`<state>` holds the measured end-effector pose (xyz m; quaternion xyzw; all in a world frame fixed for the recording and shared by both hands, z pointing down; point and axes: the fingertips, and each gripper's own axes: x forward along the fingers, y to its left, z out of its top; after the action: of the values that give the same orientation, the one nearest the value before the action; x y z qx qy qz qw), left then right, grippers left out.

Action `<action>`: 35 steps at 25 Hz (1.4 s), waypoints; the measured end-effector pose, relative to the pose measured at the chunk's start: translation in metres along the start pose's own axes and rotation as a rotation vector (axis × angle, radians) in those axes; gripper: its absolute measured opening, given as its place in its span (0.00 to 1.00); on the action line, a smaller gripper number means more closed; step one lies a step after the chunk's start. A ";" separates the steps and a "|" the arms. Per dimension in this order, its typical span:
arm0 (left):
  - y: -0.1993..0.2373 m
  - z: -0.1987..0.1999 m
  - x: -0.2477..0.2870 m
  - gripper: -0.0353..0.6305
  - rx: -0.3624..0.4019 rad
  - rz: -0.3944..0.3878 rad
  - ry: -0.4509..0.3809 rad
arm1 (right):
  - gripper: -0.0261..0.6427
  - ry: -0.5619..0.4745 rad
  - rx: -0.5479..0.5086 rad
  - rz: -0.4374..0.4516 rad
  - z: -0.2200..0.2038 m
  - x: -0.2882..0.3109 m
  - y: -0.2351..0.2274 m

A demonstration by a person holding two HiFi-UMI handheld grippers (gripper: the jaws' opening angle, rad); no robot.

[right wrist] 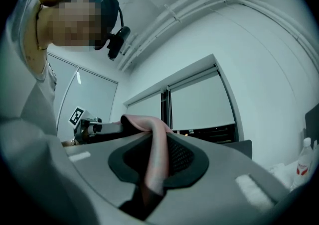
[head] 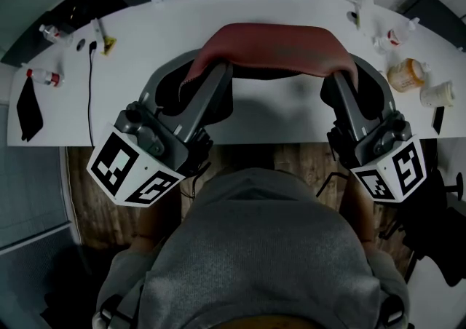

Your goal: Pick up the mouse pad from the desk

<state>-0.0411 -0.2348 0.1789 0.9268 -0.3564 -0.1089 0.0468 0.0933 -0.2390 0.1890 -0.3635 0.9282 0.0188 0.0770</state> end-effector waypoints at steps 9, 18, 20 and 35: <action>-0.013 0.024 -0.001 0.13 0.044 -0.008 -0.042 | 0.14 -0.047 0.024 0.032 0.024 -0.003 0.006; -0.004 0.030 -0.011 0.09 0.053 0.040 -0.057 | 0.15 -0.086 0.040 0.084 0.041 -0.004 0.023; -0.001 0.031 -0.014 0.09 0.060 0.055 -0.057 | 0.13 -0.097 0.031 0.092 0.044 -0.005 0.027; 0.002 0.034 -0.012 0.09 0.048 0.064 -0.062 | 0.13 -0.096 0.015 0.119 0.044 -0.007 0.034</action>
<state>-0.0596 -0.2284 0.1479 0.9119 -0.3898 -0.1275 0.0171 0.0809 -0.2049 0.1461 -0.3059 0.9435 0.0339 0.1228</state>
